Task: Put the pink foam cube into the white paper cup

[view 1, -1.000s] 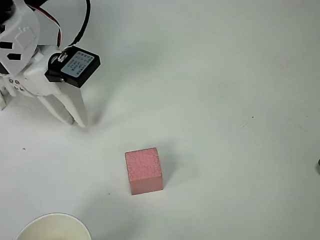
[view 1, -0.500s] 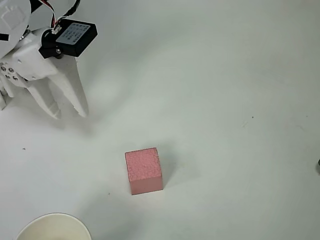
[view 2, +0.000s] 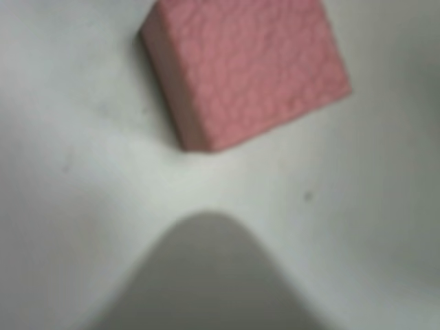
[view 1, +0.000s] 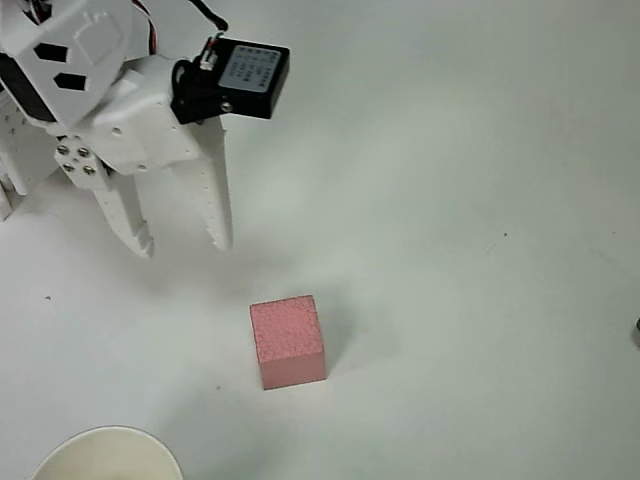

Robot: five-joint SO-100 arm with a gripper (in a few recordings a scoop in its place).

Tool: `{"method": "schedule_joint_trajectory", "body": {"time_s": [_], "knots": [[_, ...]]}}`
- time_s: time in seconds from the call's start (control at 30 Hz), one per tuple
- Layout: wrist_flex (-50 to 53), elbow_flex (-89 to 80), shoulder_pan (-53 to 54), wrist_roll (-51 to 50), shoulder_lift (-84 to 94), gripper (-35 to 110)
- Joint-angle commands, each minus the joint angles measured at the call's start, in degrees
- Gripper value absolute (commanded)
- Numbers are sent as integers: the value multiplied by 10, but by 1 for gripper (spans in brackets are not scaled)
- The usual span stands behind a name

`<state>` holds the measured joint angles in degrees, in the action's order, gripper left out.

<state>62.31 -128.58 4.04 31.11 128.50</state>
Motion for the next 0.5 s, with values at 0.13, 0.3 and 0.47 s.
{"method": "schedule_joint_trajectory", "body": {"time_s": [0.13,0.3,0.47], "knots": [[-13,97,3,56,-53,43],[-26,118,-11,83,-75,43],[-51,157,-33,107,-126,43]]}}
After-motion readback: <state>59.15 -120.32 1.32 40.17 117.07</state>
